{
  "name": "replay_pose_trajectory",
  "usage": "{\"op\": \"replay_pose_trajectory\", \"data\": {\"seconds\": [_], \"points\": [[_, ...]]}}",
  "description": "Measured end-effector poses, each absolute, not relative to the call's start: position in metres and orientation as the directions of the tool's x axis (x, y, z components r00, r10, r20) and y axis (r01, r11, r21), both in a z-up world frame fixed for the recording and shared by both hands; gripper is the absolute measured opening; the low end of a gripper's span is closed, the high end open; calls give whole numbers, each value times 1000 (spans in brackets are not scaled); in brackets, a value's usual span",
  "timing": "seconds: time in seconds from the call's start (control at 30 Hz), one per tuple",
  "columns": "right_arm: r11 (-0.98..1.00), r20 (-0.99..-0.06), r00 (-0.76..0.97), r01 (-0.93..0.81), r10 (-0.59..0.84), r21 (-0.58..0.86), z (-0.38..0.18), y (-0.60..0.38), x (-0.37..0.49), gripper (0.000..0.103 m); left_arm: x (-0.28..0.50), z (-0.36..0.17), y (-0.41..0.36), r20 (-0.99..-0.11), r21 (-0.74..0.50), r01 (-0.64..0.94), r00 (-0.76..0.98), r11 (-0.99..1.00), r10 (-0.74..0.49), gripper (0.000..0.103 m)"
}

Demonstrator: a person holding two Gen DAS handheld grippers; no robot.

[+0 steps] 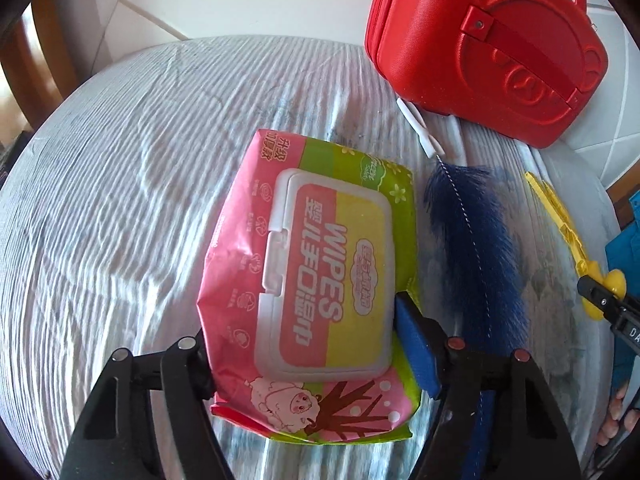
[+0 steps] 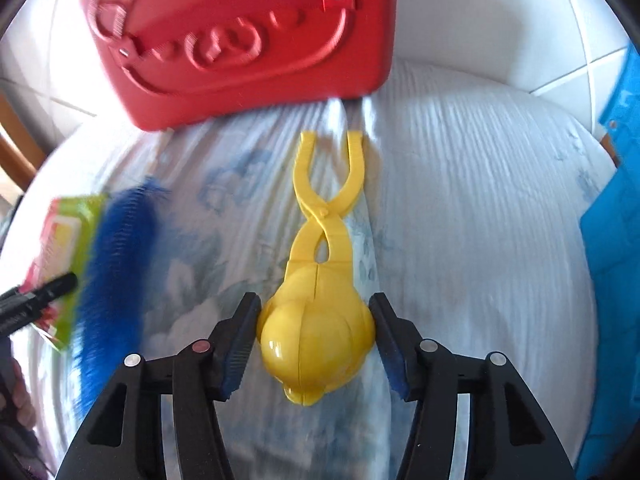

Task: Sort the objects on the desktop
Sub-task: 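Grasp the wipes pack with the left gripper while the right gripper grasps the yellow clip, then lift the wipes pack and yellow clip and carry both over the blue bin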

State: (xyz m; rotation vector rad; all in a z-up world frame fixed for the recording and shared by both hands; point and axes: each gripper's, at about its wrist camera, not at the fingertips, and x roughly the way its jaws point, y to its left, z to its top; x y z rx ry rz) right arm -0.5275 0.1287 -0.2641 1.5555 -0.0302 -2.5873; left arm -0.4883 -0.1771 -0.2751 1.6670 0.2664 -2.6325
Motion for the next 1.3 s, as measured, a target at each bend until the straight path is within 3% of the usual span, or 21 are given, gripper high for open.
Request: {"op": "replay_pose_trajectory", "data": {"seconds": [0.2,0.53,0.83,1.07,1.3], "points": [[-982,-837,-515,135,-184,133,-216,129,-494,56,-443,-252,-183,-885,-147,103,-459,-984,84,70],[-972,-759,-610,199,-225,128,-156,111,-425,55,-359,-156,-175,-802,-132,58,-593,-990,72,70],[-979,-619,-762,194,-188,58,-55,117,-350,55,-299,-89,-144,-703,-164,-84,-689,-983,176,70],[-997,-498,-864,64,-76,41,44,171,-309,55,-281,-19,-69,-593,-155,-263,-746,-952,303,70],[-998,-381,-924,-46,29,37,137,281,-281,55,-264,73,65,-466,-154,-413,-771,-897,435,70]]}}
